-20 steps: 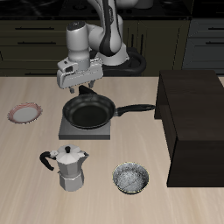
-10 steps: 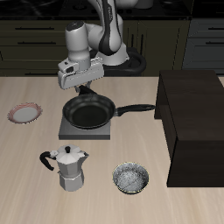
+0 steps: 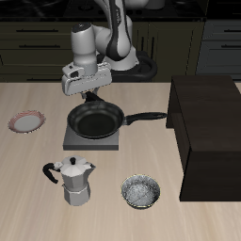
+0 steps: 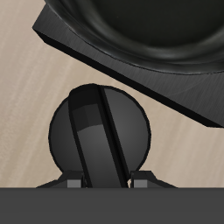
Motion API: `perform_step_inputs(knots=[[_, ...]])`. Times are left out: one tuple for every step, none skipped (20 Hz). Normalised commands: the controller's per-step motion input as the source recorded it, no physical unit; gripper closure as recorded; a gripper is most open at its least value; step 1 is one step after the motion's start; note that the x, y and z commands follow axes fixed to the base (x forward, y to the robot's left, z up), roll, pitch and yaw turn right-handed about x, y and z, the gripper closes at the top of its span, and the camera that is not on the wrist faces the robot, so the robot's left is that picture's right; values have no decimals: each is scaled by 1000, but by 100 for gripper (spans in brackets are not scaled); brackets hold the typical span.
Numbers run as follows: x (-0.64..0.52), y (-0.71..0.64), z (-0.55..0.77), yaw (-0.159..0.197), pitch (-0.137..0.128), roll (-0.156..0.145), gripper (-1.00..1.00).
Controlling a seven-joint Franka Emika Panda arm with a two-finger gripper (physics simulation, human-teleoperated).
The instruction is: Turn off the stove
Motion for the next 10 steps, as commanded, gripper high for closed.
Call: perform_step_inputs(knots=[[0, 0, 0, 0, 0, 0, 100], [91, -107, -112, -210, 121, -51, 100], [90, -37, 2, -127, 37, -32, 100], [174, -57, 75, -250, 37, -68, 100], [88, -17, 26, -103, 10, -26, 100], [107, 22, -17, -109, 33, -9, 100], [65, 12, -31, -69, 15, -10, 100], [55, -4, -8, -84, 8, 0, 100], [53, 12, -22, -67, 7, -7, 100], [70, 72, 19, -93, 11, 7, 100]])
